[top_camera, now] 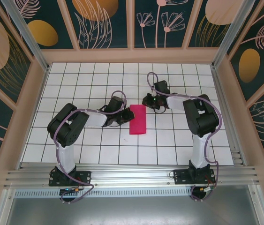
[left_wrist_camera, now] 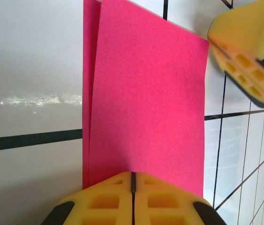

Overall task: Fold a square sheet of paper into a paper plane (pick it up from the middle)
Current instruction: Fold the square sheet of paper in half at the center of the table, then move the square sheet of paper to the center of the table.

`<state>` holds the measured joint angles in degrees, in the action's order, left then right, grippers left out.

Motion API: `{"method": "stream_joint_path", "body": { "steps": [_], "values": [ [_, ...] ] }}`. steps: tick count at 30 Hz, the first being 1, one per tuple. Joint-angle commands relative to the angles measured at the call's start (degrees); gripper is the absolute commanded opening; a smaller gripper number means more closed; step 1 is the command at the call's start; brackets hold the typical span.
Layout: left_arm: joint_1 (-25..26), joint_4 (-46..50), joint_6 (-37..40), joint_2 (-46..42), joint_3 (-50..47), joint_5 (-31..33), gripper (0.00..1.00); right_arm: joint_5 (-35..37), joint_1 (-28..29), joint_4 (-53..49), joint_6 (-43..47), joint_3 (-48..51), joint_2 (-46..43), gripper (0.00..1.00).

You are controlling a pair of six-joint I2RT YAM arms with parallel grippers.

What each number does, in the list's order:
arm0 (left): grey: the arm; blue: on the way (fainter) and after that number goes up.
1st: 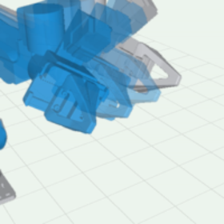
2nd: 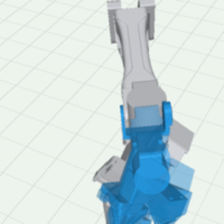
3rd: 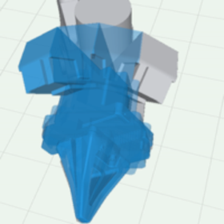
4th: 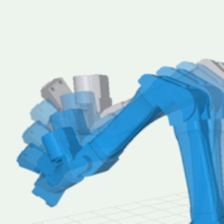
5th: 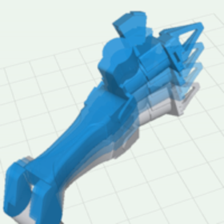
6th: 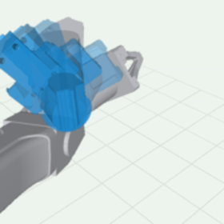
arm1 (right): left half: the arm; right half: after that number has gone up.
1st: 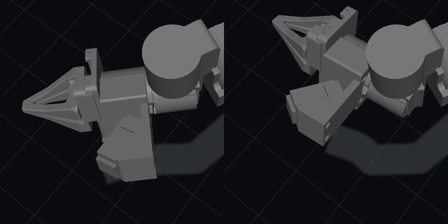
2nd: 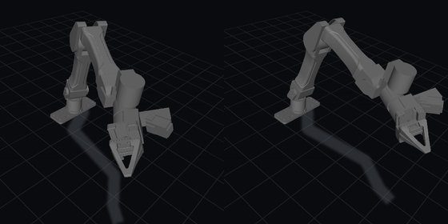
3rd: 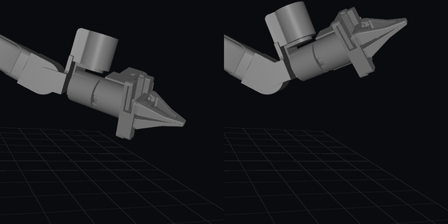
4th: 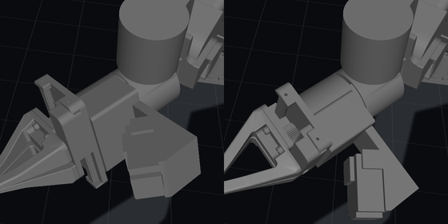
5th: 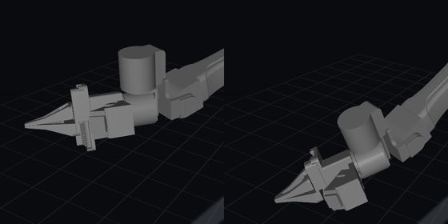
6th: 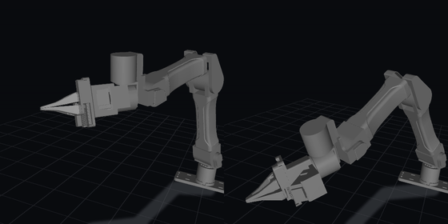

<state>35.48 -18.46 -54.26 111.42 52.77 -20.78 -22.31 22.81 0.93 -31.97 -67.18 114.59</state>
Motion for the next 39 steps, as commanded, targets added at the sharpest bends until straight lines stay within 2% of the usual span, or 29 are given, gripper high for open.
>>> {"method": "stream_joint_path", "body": {
  "steps": [1, 6, 11, 21, 32, 39],
  "values": [
    [0.26, 5.35, 1.35, 2.36, -2.28, 1.97, 0.08, 1.20, -0.34, -1.53, 0.08, -0.87, 2.86, 0.12],
    [0.21, 5.32, 1.30, 2.23, -2.30, 2.01, 0.08, 0.33, -0.40, -3.10, 0.62, -2.03, 2.07, 0.12],
    [0.23, 5.37, 1.19, 1.92, -2.24, 2.14, 0.08, 0.61, -0.37, -5.66, 1.86, -2.78, -4.26, 0.14],
    [0.22, 4.30, 0.13, 0.60, -2.72, 2.67, 0.07, -1.07, 4.16, -5.11, -0.03, 9.67, -13.78, 0.17],
    [0.23, 1.71, -2.08, -5.30, -5.21, 2.67, 0.08, -2.55, 7.57, -3.65, 1.03, 14.17, -10.36, 0.14],
    [0.09, 2.28, -2.17, -12.10, -6.87, 4.81, 0.13, -6.44, 10.34, -5.01, 9.73, 10.96, -6.59, 0.14]
  ]
}}
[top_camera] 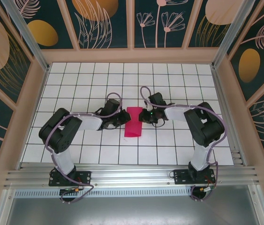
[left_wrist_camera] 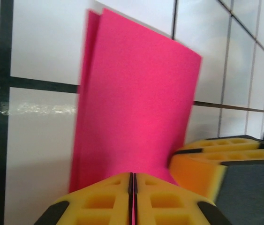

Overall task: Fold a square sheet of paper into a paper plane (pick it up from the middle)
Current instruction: Move the square sheet of paper to the center of the table, then fold the square sheet of paper in half at the center of the table.

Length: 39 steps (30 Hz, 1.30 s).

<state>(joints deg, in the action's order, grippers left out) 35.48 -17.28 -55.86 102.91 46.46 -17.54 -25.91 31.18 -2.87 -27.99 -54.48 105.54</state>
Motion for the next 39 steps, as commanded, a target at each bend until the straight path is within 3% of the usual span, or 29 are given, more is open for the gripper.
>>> {"method": "stream_joint_path", "body": {
  "steps": [1, 10, 17, 27, 32, 39],
  "values": [
    [-0.14, 1.20, -0.53, -4.35, -0.74, 1.92, 0.14, -3.35, 2.49, -2.13, 7.90, -2.57, 3.12, 0.14],
    [-2.74, 1.92, 0.72, -7.44, -1.04, 1.49, 0.17, -10.09, 2.94, -5.05, 23.03, -6.43, 3.35, 0.15],
    [-2.73, -0.27, 0.92, -2.44, 1.64, -2.17, 0.16, -5.17, 3.22, -0.59, 10.24, -3.14, -4.74, 0.17],
    [-2.75, -0.81, 1.93, 1.59, 4.76, -5.10, 0.16, 1.39, 9.99, 6.19, -7.66, 6.27, -10.54, 0.14],
    [-2.71, -0.82, 2.32, 3.10, 6.13, -6.09, 0.16, 0.21, 10.92, 6.19, -8.61, 7.18, -8.59, 0.14],
    [-2.75, -0.78, 2.11, 5.15, 7.41, -6.24, 0.16, 0.41, 12.67, -2.83, -3.56, 4.45, -5.35, 0.15]
  ]
}}
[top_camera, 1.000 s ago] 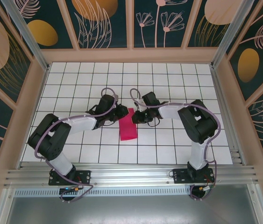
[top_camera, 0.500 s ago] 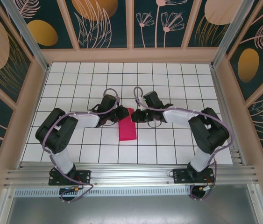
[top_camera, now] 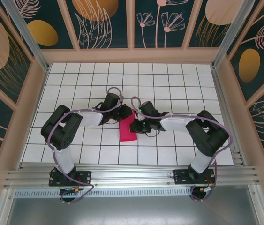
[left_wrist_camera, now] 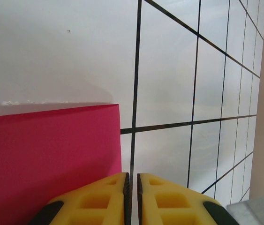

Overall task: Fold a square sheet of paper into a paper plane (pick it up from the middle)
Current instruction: Fold the square sheet of paper in half at the center of the table.

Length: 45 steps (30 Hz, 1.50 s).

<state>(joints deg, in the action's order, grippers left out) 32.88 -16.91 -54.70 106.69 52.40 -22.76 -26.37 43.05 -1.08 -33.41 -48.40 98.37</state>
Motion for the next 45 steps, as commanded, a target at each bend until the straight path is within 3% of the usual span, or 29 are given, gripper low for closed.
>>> {"method": "stream_joint_path", "body": {
  "steps": [1, 9, 17, 24, 34, 45],
  "values": [
    [-0.11, -1.31, 0.83, 1.62, 1.43, -0.96, 0.16, 0.83, 0.88, -5.02, 2.15, -1.51, 1.99, 0.15],
    [-0.10, -1.87, 0.28, 2.95, 1.11, -0.09, 0.14, 2.11, 0.70, -7.94, 4.42, -1.21, 1.47, 0.15],
    [-0.13, -1.57, 0.73, 4.57, 1.31, 0.44, 0.13, 2.89, -1.84, 2.45, -1.06, -0.34, -3.57, 0.16],
    [-0.16, -1.51, 0.99, 4.57, 1.28, 0.79, 0.13, 3.87, -5.44, 5.03, -4.30, -1.69, 0.35, 0.14],
    [-0.11, -1.90, 1.00, 4.31, 1.31, 0.16, 0.13, 1.31, -5.52, 5.93, -4.59, -3.14, 5.22, 0.13],
    [-0.02, -9.22, -0.61, 3.76, -0.10, -5.47, 0.15, 2.20, -5.61, 6.07, -5.86, -2.83, 8.20, 0.13]
  ]
}}
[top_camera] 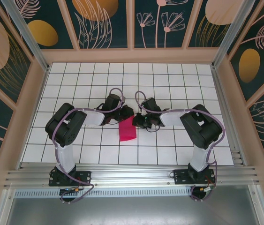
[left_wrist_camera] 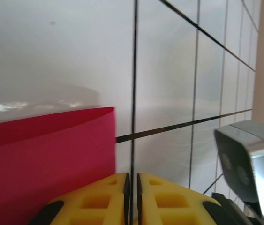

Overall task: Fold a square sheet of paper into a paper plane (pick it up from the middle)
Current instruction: Fold the square sheet of paper in half at the center of the table.

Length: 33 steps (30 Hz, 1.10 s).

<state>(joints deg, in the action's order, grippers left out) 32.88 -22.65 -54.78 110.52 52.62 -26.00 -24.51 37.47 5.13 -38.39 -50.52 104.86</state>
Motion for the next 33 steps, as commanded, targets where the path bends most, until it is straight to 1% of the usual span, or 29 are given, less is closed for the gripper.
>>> {"method": "stream_joint_path", "body": {
  "steps": [1, 9, 18, 23, 33],
  "values": [
    [-0.01, -2.93, -0.36, 0.26, -0.21, -1.77, 0.15, 0.42, -0.03, -0.26, -0.81, -0.66, 1.71, 0.12],
    [-0.08, 4.32, 1.44, 2.35, 0.74, 3.36, 0.13, -0.97, 0.05, -2.65, 1.62, -0.27, 0.20, 0.12],
    [-0.06, 8.13, 1.37, 4.40, 1.78, 7.19, 0.12, -2.06, 0.61, -4.70, 3.50, 0.51, -1.18, 0.12],
    [-0.02, 9.30, 1.23, 4.61, 1.70, 8.88, 0.11, -2.72, 1.89, -6.31, 4.15, 1.64, -1.68, 0.12],
    [-0.01, 9.48, 0.37, 5.06, 1.70, 10.11, 0.11, -2.65, 5.18, -7.64, 3.86, 4.44, -3.72, 0.12]
  ]
}}
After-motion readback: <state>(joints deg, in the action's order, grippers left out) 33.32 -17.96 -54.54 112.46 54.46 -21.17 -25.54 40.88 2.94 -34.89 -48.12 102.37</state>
